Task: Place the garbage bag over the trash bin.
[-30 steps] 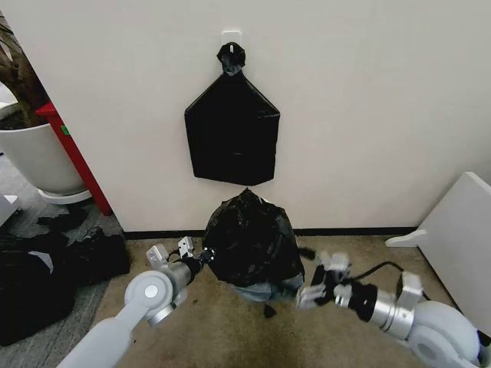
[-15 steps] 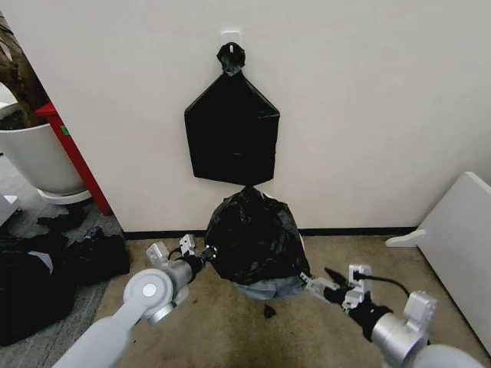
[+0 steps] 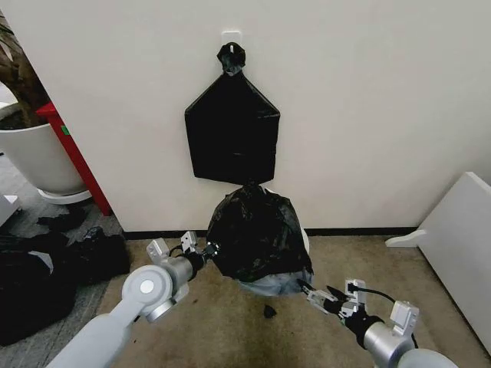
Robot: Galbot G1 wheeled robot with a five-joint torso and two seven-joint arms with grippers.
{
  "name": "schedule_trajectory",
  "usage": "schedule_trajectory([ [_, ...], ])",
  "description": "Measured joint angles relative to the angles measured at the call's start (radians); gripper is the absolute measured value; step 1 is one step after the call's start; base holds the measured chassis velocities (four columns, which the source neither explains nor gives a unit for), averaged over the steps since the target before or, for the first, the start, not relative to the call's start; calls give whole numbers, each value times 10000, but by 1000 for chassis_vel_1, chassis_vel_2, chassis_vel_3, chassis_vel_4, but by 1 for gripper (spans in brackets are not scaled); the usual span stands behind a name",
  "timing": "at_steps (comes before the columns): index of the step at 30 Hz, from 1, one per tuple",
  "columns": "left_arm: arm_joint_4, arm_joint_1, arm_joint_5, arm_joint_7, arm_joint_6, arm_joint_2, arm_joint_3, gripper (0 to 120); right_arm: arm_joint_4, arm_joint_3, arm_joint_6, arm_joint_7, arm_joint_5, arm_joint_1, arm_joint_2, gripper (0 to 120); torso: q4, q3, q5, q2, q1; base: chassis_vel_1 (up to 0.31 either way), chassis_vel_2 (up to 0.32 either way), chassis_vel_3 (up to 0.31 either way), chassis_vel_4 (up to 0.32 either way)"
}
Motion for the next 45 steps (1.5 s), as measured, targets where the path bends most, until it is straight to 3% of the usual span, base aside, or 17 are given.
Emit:
schedule_trajectory([
  [10, -98, -28, -154, -156, 36, -22, 46, 0, -970, 310, 296, -1001, -172, -5, 2, 100, 0, 0, 1, 0, 0, 0, 0, 0, 0],
  [22, 451, -234, 346, 273, 146, -16, 117, 0, 1106, 1248, 901, -2918, -863, -1609, 173, 100, 0, 0, -3, 0, 0, 0, 0, 0, 0],
  [31, 819, 137, 3542, 1939, -327, 154, 498, 0, 2749, 2098, 236, -1310, -659, -1063, -236, 100, -2, 0, -2, 0, 0, 0, 0, 0, 0],
  [33, 837, 174, 3792, 2060, -384, 175, 509, 0, 2820, 2118, 125, -1054, -587, -879, -340, 100, -2, 0, -2, 0, 0, 0, 0, 0, 0],
  [34, 963, 400, 5583, 3069, -945, 324, 564, 0, 3083, 2080, -495, 359, 52, 439, -934, 100, 1, 0, 0, 0, 0, 0, 0, 0, 0],
  [35, 1021, 477, 6475, 3670, -1308, 388, 579, 0, 3110, 2049, -779, 813, 417, 1047, -1216, 100, 2, 1, 2, -1, 0, 0, 0, 0, 0],
  [37, 1063, 522, 7132, 4158, -1626, 440, 587, 0, 3102, 2049, -995, 1009, 746, 1466, -1444, 100, 5, 1, 0, 0, 0, 0, 0, 0, 0],
  [40, 1185, 580, 8708, 5303, -2690, 564, 616, 0, 2900, 1995, -1463, 1193, 2393, 2328, -2060, 100, 3, 2, 0, 0, 0, 0, 0, 0, 0],
  [41, 1269, 571, 9282, 5696, -3262, 600, 623, 0, 2778, 1996, -1746, 1659, 4051, 2787, -2309, 100, -3, 1, -2, 0, 0, 0, 0, 0, 0],
  [43, 1348, 550, 9791, 6018, -3861, 618, 627, 0, 2572, 2054, -2254, 2335, 6049, 3389, -2532, 100, 0, 1, 0, 0, 0, 0, 0, 0, 0],
  [44, 1348, 550, 9791, 6018, -3861, 618, 627, 0, 2572, 2054, -2254, 2335, 6049, 3389, -2532, 100, 0, 1, 0, 0, 0, 0, 0, 0, 0],
  [45, 1373, 536, 10048, 6148, -4098, 631, 623, 0, 2428, 2051, -2473, 2668, 6988, 3730, -2650, 100, 0, 2, -4, -1, 0, 0, 0, 0, 0],
])
